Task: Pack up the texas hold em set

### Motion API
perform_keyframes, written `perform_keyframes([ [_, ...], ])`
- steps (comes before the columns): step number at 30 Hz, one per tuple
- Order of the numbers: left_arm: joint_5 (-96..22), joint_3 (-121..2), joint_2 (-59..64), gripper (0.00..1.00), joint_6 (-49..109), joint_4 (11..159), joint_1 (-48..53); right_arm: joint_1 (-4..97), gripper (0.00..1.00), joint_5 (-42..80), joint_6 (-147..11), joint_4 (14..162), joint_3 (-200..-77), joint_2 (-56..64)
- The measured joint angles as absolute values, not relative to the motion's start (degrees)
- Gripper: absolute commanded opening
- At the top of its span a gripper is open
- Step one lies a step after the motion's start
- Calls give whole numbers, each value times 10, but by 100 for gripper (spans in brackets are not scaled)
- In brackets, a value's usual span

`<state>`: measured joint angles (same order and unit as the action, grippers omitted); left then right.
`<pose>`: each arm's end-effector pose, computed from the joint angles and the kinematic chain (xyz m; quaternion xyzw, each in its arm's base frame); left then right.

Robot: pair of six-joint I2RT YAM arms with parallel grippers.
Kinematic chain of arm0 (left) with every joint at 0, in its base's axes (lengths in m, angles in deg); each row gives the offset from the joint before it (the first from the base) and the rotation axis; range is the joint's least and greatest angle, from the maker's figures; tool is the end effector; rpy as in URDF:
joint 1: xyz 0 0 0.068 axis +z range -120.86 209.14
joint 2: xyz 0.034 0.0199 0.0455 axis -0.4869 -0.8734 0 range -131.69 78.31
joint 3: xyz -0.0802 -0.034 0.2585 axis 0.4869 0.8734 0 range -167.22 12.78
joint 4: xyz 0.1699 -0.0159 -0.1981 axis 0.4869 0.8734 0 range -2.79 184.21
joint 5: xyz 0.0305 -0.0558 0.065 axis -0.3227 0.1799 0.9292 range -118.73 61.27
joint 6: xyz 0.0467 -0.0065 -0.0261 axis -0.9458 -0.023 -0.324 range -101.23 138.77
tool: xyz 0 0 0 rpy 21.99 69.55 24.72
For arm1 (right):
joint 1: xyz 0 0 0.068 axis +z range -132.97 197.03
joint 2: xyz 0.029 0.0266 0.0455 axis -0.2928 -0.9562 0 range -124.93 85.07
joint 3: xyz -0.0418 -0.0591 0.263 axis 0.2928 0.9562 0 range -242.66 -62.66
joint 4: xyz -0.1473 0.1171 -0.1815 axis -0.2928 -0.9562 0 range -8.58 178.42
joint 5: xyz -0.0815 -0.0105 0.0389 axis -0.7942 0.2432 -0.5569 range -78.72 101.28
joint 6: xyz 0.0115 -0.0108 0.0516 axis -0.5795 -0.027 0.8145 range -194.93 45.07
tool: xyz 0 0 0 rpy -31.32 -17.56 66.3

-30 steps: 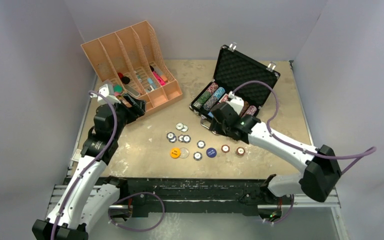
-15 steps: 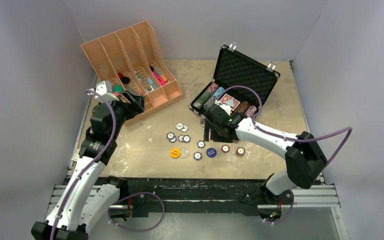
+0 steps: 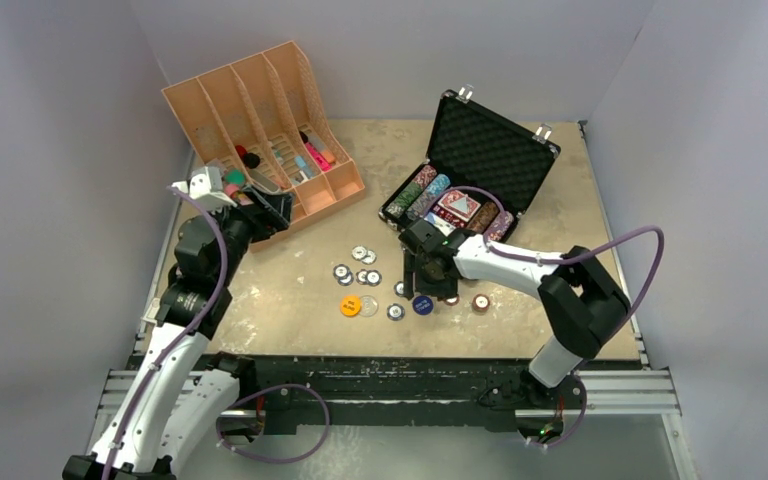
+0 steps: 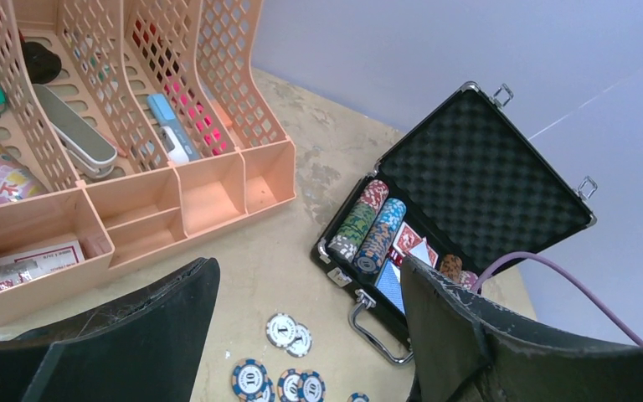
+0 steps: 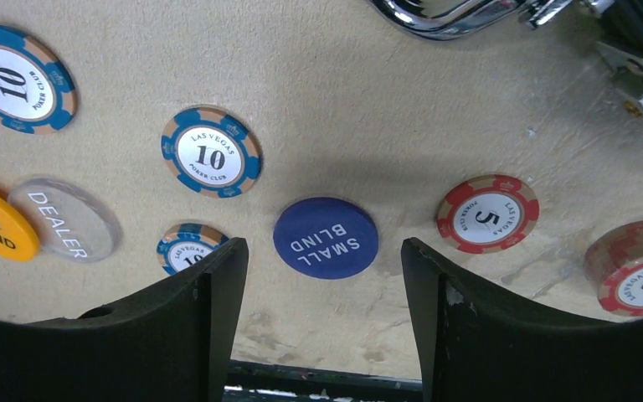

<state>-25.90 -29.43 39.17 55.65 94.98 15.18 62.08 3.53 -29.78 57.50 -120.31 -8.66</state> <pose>0.1614 -0.0382 0.3443 -0.1625 0.7173 -0.2743 0.6195 0.2245 0.2183 0.1805 0.0142 0.9777 0.0942 0.1873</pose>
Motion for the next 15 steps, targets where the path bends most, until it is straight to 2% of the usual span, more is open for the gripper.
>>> perform_keyframes([
  [7,-268,-292,386,79,557,948,152,634,70,43,-297,569,-1207,-120],
  [15,-268,-286,387,79,563,946,152,646,59,27,-298,556,-1216,-130],
])
